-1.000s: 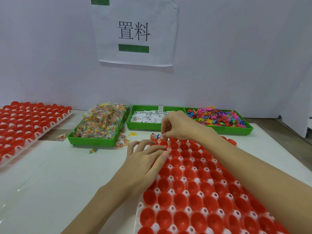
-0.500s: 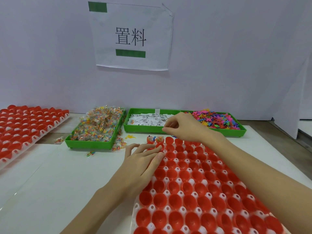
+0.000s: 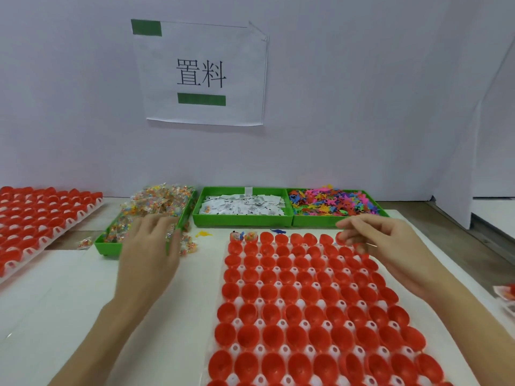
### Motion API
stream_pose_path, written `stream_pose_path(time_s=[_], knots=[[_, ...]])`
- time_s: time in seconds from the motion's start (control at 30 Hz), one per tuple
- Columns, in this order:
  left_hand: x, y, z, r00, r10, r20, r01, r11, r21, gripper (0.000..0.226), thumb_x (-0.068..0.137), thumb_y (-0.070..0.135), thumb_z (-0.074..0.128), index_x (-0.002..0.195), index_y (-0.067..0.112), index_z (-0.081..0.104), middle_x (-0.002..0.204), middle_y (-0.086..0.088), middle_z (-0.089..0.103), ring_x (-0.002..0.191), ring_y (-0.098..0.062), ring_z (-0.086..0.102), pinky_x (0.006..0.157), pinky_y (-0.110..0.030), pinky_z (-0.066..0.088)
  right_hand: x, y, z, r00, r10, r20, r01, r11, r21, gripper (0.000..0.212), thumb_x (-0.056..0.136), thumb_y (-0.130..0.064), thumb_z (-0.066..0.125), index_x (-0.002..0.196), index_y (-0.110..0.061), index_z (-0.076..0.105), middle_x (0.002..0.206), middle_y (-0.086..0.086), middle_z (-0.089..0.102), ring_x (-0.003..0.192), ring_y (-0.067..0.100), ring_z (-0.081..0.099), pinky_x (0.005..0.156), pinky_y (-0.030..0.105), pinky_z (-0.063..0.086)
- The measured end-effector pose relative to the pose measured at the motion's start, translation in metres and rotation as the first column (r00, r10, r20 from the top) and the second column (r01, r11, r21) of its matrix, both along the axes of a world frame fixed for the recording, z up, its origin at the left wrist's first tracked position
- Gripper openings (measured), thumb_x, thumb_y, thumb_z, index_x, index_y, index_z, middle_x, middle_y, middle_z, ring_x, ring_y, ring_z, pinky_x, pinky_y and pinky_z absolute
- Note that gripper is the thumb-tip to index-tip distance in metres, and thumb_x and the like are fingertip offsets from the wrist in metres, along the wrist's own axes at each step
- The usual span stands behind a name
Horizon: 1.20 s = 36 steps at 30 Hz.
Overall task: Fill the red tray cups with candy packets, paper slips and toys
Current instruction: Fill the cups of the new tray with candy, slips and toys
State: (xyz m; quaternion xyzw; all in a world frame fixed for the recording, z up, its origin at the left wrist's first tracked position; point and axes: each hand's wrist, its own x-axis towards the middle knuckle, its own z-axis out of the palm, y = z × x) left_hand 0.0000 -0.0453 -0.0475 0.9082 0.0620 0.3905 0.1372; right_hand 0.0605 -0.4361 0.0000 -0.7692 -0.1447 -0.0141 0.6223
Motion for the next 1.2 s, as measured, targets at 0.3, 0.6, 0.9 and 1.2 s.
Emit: stream_pose_path(time_s=[0.3, 0.6, 0.9, 1.2], knots=[[0.007, 0.032, -0.015, 0.993, 0.046, -0.109, -0.048, 0.999, -0.008, 0.009, 0.096, 0.009, 0.069, 0.094, 0.003, 0.076, 0.092, -0.014, 0.076, 0.086, -0.041, 0.066, 0.075, -0.048, 0.048, -0.012, -0.007, -0.005, 0.998, -0.050, 0.031, 0.049, 0.999, 0.004, 0.028, 0.103, -0.022, 0.055, 0.094, -0.022, 0.081, 0.087, 0.009, 0.076, 0.079, 0.017, 0.071, 0.068, 0.026, 0.054], [0.010, 0.046, -0.020, 1.000, -0.008, 0.006, 0.008, 1.000, -0.029, 0.016, 0.084, -0.007, 0.078, 0.093, 0.007, 0.078, 0.077, -0.010, 0.075, 0.072, -0.038, 0.067, 0.085, -0.052, 0.046, -0.023, 0.007, -0.009, 0.995, 0.010, 0.099, -0.002, 0.997, -0.073, 0.027, 0.102, -0.020, 0.058, 0.091, -0.028, 0.081, 0.082, 0.004, 0.077, 0.077, 0.018, 0.072, 0.063, 0.018, 0.054], [0.008, 0.038, -0.023, 0.995, 0.082, -0.050, -0.084, 0.995, -0.057, 0.017, 0.088, -0.004, 0.071, 0.094, 0.011, 0.077, 0.082, -0.010, 0.074, 0.086, -0.037, 0.060, 0.087, -0.049, 0.034, -0.019, 0.049, 0.015, 0.947, 0.230, 0.223, -0.083, 0.848, -0.524, 0.015, 0.094, -0.022, 0.071, 0.099, -0.035, 0.076, 0.092, -0.021, 0.075, 0.090, -0.004, 0.069, 0.078, 0.013, 0.053], [0.006, 0.032, -0.020, 0.991, 0.088, -0.098, -0.097, 0.992, -0.080, 0.042, 0.087, 0.019, 0.036, 0.098, 0.016, 0.076, 0.105, -0.005, 0.075, 0.099, -0.034, 0.057, 0.096, -0.046, 0.027, 0.038, 0.133, 0.029, 0.906, 0.373, 0.198, -0.129, 0.692, -0.710, 0.021, 0.093, -0.024, 0.073, 0.114, -0.019, 0.076, 0.105, -0.009, 0.075, 0.094, 0.001, 0.067, 0.087, 0.017, 0.052]])
